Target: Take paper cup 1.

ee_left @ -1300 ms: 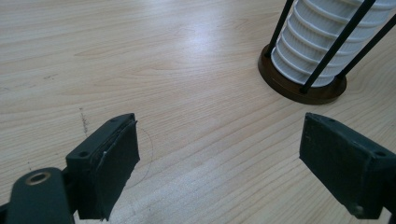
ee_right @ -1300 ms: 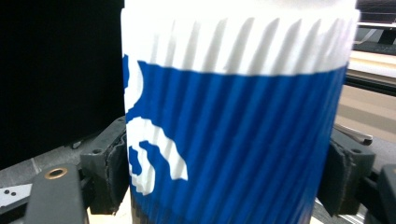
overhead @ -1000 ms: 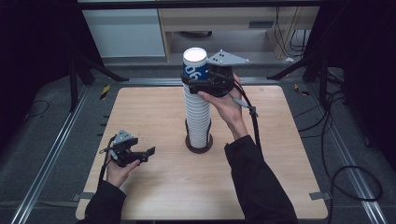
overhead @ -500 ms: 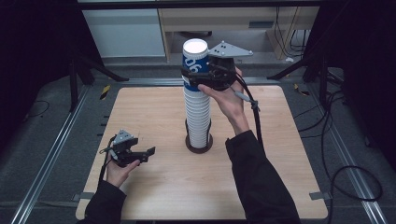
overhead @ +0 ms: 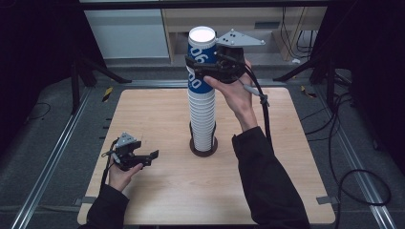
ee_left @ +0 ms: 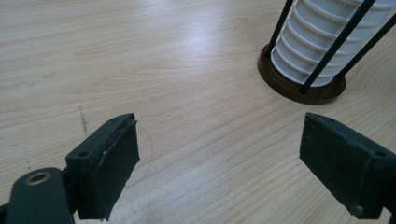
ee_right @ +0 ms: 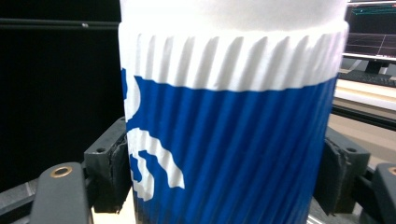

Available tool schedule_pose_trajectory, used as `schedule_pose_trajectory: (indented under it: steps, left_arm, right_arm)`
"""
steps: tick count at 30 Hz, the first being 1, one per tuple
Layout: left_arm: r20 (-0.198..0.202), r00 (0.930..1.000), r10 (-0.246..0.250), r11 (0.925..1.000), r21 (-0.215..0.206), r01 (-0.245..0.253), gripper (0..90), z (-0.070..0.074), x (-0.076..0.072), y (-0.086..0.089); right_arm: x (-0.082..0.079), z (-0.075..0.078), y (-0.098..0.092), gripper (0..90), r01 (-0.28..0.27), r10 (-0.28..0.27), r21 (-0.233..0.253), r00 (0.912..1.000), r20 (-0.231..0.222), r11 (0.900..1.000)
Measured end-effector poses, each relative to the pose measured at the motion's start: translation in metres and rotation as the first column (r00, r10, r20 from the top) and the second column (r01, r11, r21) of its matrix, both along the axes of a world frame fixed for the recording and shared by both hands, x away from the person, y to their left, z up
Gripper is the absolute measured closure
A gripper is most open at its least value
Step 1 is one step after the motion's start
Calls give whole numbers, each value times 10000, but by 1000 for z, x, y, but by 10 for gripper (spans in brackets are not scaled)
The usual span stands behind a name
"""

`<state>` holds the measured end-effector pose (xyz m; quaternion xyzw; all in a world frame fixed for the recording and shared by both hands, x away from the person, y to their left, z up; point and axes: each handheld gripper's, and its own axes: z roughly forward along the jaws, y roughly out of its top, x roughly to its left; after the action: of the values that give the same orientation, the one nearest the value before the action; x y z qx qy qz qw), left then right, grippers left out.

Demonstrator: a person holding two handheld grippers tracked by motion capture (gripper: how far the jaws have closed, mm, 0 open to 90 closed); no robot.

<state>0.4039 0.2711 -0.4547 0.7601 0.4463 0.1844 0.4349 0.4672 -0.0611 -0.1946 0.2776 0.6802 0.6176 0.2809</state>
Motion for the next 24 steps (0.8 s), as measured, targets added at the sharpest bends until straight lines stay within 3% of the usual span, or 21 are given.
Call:
schedule_pose_trajectory:
  steps: [7, 14, 24]
  left_arm:
    - [6, 10000, 12, 10000, -27, -12, 114, 0, 0, 0]
    - [-9, 10000, 31, 10000, -47, -31, 114, 0, 0, 0]
    - [4, 10000, -22, 10000, 10, 22, 116, 0, -1, -1]
  right_arm:
    - [-7, 11, -5, 214, -23, 20, 125, 9998, 218, 9999]
    - [-16, 18, -22, 214, 207, -211, 90, 9986, 480, 9997]
    - [-36, 8, -61, 214, 603, -605, 54, 9968, 519, 9982]
